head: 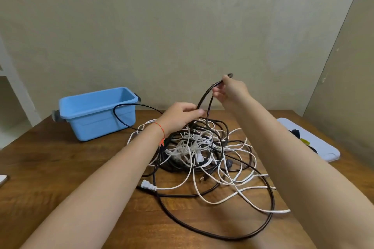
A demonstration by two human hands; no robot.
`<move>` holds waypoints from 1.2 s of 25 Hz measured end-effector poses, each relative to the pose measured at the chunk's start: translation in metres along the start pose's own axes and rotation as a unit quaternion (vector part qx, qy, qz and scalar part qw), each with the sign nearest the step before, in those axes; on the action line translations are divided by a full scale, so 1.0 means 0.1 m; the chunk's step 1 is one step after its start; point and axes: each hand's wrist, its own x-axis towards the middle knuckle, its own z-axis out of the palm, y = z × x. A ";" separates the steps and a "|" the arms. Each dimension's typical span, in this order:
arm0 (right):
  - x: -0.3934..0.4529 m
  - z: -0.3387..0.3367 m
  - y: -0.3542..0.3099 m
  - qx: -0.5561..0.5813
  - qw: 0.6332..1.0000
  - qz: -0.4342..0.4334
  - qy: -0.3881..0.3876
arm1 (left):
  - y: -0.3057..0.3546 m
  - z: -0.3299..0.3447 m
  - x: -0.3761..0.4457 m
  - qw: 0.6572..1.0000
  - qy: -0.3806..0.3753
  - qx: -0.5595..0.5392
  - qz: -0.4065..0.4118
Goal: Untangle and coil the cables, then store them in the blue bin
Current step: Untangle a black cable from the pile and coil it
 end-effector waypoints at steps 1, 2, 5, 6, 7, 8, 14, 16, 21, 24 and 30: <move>0.02 -0.05 0.00 0.032 0.999 0.014 0.002 | 0.04 -0.03 0.01 0.999 0.035 0.022 0.014; 0.03 -0.09 0.00 0.034 0.999 0.022 -0.003 | 0.07 -0.06 0.03 0.997 0.068 0.020 0.028; 0.00 -0.19 0.05 -0.109 0.994 0.021 -0.022 | 0.19 -0.18 0.13 0.979 0.127 -0.155 0.041; -0.03 -0.20 0.07 -0.167 0.985 0.003 -0.035 | 0.25 -0.22 0.18 0.964 0.138 -0.223 0.035; -0.07 -0.20 0.07 -0.217 0.974 -0.025 -0.060 | 0.32 -0.25 0.22 0.949 0.142 -0.280 0.029; -0.12 -0.19 0.08 -0.259 0.959 -0.053 -0.103 | 0.39 -0.27 0.24 0.934 0.141 -0.326 0.020; -0.41 0.06 0.39 -0.458 0.830 -0.140 -0.287 | 0.42 -0.22 0.24 0.854 0.094 -0.510 -0.030; -0.40 0.10 0.51 -0.460 0.836 -0.175 -0.245 | 0.38 -0.23 0.19 0.875 0.080 -0.478 -0.024; -0.30 0.14 0.29 -0.313 0.923 -0.168 -0.151 | -0.08 -0.20 0.01 0.987 -0.001 -0.143 -0.069; -0.30 0.10 0.10 -0.319 0.929 -0.130 -0.132 | -0.17 -0.20 -0.08 0.987 -0.029 -0.113 -0.107; -0.48 0.00 0.22 -0.455 0.829 0.002 -0.326 | 0.25 -0.13 -0.04 0.972 0.084 -0.197 -0.093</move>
